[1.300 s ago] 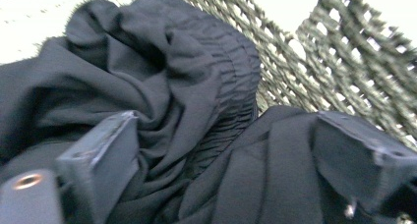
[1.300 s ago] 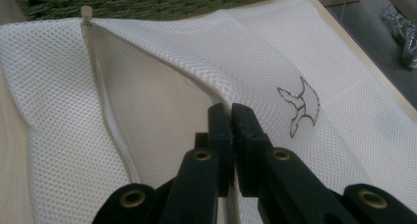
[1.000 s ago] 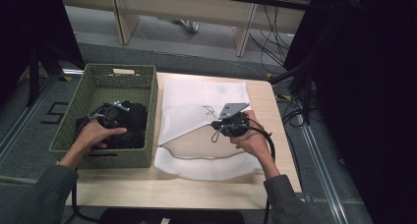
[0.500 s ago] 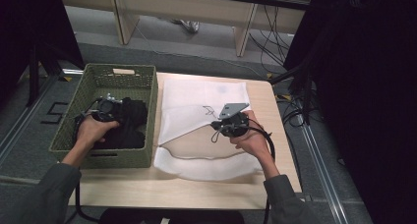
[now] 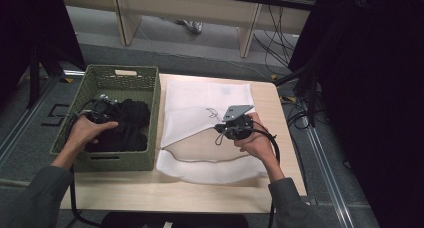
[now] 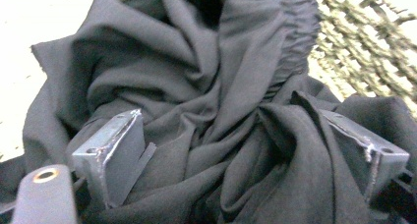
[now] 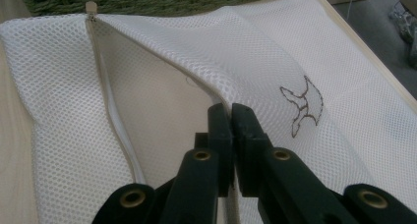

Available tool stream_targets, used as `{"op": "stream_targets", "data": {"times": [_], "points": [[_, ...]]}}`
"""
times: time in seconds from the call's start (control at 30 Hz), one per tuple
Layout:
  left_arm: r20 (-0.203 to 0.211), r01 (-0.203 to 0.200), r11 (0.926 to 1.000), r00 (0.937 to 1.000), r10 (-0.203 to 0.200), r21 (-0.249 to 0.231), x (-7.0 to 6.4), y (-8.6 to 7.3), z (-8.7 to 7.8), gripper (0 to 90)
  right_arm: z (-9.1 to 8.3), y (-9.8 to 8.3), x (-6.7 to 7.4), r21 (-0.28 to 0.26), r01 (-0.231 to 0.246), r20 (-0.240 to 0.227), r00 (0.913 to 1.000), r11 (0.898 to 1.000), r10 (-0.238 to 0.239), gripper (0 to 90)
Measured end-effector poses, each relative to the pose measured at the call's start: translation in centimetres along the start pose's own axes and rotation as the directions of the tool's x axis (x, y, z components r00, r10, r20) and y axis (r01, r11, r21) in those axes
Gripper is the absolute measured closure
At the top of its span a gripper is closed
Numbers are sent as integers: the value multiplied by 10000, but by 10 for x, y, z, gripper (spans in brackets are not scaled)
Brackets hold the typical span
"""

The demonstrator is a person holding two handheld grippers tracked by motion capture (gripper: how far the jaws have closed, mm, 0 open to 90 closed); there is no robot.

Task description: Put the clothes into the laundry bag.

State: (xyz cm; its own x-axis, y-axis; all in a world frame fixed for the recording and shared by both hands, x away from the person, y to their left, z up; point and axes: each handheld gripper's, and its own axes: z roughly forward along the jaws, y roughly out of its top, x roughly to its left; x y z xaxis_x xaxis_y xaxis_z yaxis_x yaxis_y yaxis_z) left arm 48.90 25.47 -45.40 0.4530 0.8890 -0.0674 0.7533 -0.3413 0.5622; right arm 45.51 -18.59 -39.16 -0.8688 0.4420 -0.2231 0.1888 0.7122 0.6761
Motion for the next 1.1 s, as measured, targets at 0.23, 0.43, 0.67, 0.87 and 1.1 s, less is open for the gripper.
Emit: {"op": "stream_targets", "data": {"times": [0.23, 0.43, 0.67, 0.87, 1.1], "points": [[639, 459, 9974, 9967, -495, 563, 6, -6, 17, 42, 2, 0, 2, 118, -54, -59, 10000, 9999, 55, 883], [808, -37, 9941, 9967, -52, 1086, -1, -5, 28, 0, 3, 0, 1, 92, 29, -84, 10000, 10000, -28, 883], [411, 560, 9923, 9973, -609, 1103, -7, -6, 29, 239, 4, 0, 3, 214, -41, 91, 10000, 9998, 39, 883], [523, 157, 9956, 9984, -206, 925, -4, -3, 23, 515, 4, 0, 3, 150, -68, 8, 10000, 9999, 68, 883], [802, 342, 9985, 9961, -376, 430, -1, -3, 16, 619, 3, 0, 2, 105, -18, 12, 10000, 9999, 18, 883]]}}
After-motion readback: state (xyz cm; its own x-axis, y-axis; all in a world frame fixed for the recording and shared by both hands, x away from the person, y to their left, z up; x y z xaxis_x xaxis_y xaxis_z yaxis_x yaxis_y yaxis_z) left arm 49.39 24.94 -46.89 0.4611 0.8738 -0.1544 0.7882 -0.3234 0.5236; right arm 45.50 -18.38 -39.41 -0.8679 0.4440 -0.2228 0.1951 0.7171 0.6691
